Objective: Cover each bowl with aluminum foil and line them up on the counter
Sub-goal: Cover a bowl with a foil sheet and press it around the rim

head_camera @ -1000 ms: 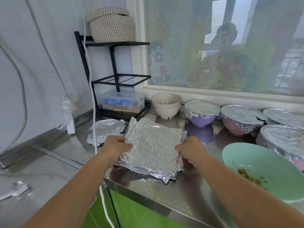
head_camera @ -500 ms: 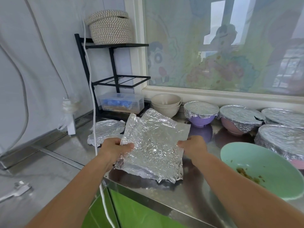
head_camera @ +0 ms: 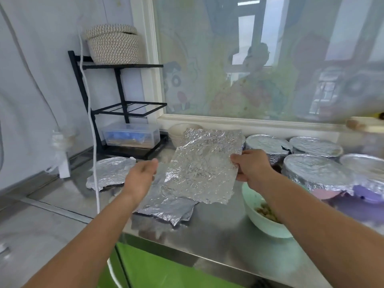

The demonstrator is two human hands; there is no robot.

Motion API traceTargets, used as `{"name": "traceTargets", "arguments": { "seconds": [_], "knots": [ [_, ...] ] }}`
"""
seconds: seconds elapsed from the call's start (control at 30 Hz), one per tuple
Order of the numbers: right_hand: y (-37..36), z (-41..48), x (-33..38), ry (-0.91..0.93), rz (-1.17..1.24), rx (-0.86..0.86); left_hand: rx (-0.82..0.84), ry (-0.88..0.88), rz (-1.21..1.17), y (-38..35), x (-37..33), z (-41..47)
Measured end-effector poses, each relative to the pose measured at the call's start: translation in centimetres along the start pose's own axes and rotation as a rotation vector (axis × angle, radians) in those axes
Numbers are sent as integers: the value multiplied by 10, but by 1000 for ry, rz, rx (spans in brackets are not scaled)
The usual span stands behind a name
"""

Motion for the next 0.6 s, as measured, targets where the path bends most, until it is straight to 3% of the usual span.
{"name": "traceTargets", "arguments": {
  "seconds": [0.07, 0.2, 0.4, 0.6],
  "knots": [
    [28, -16, 6, 4, -10, 19, 151, 104, -190, -33, -20, -12],
    [97, -34, 5, 20, -133, -25, 362, 178, -340, -94, -47, -41],
    [187, -39, -7, 111, -513, -168, 400, 129, -316, -163, -71, -91],
    [198, -29, -30, 122, -668, -134, 327, 33, -134, -184, -69, -107]
  ]
}}
Point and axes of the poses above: each hand's wrist, its own z-axis towards the middle knuckle, its own y-axis out of the back of the hand, x = y × z, the point moved 9 cm from there along z, towards the middle knuckle, and after that the axes turned 1 degree about y, right-handed, at the moved point
